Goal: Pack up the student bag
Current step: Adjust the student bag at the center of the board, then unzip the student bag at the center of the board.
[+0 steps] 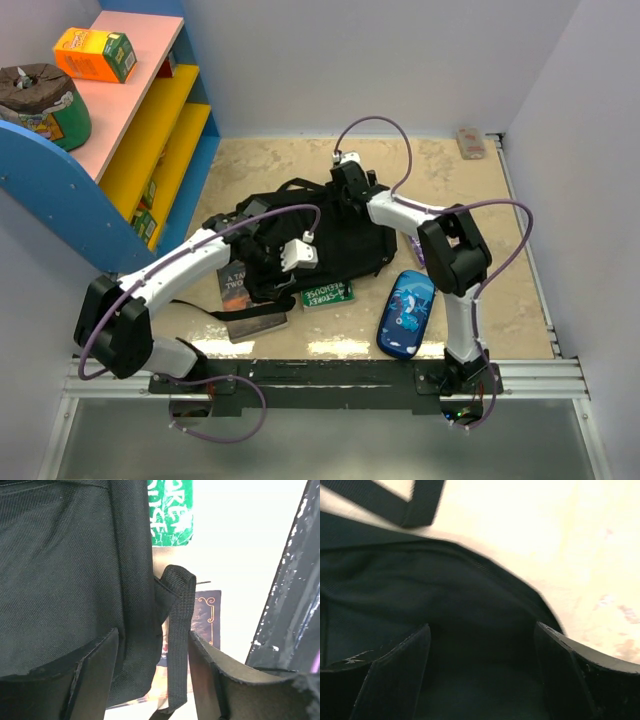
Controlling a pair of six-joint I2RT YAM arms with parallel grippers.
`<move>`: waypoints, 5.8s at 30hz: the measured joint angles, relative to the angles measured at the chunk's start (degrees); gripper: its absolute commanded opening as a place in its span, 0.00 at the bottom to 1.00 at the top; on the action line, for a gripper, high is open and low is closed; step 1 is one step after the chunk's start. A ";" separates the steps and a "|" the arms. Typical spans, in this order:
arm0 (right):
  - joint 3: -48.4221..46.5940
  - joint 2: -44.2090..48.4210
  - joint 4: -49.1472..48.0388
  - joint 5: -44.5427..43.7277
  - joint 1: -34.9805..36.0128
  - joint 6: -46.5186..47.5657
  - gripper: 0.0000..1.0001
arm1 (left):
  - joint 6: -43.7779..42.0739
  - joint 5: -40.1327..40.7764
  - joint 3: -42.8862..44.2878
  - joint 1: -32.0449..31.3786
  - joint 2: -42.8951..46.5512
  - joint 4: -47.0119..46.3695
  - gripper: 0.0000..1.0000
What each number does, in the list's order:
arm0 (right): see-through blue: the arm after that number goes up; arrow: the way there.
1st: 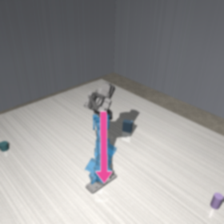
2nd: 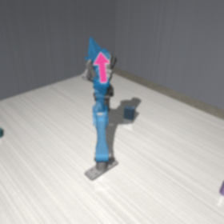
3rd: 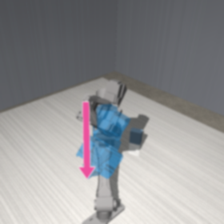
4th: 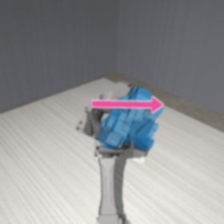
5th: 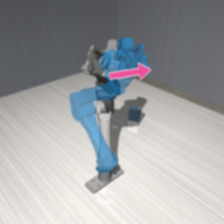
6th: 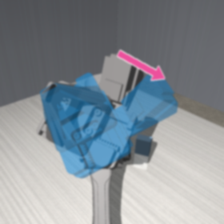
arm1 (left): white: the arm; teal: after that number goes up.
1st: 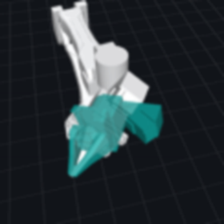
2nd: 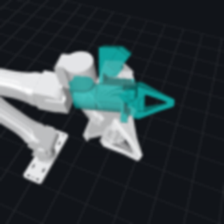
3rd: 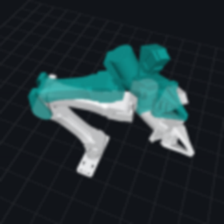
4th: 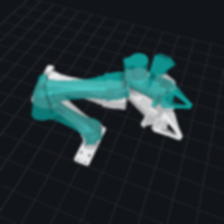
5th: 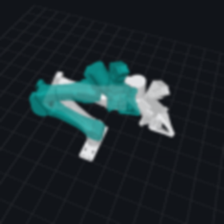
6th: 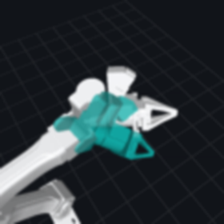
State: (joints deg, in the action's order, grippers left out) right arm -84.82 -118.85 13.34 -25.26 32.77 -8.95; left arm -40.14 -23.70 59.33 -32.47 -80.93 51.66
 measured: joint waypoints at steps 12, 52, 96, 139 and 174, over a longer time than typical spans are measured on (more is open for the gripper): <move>7.98 9.07 -1.73 -7.61 -1.36 0.02 0.83 | 0.00 13.35 -3.74 -1.20 -0.74 -11.08 0.51; 30.38 36.74 -1.55 7.98 -3.58 -20.76 0.00 | 26.01 24.63 34.05 12.13 -32.83 -21.40 0.00; 27.41 30.51 6.80 2.21 0.11 -26.64 0.48 | -28.70 -1.90 4.59 6.32 -14.14 -18.43 0.57; 34.75 52.89 5.03 11.76 16.65 -43.60 0.46 | 6.84 -3.02 15.74 3.17 -18.62 -33.40 0.00; 34.58 35.89 9.03 -2.51 18.05 -69.44 0.51 | 12.72 -7.19 11.02 -3.82 -19.82 -31.12 0.00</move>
State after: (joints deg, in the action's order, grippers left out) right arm -50.24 -82.96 22.37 -27.77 50.83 -78.39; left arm -27.42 -30.89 70.35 -36.29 -100.75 20.53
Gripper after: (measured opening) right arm 0.536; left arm 0.021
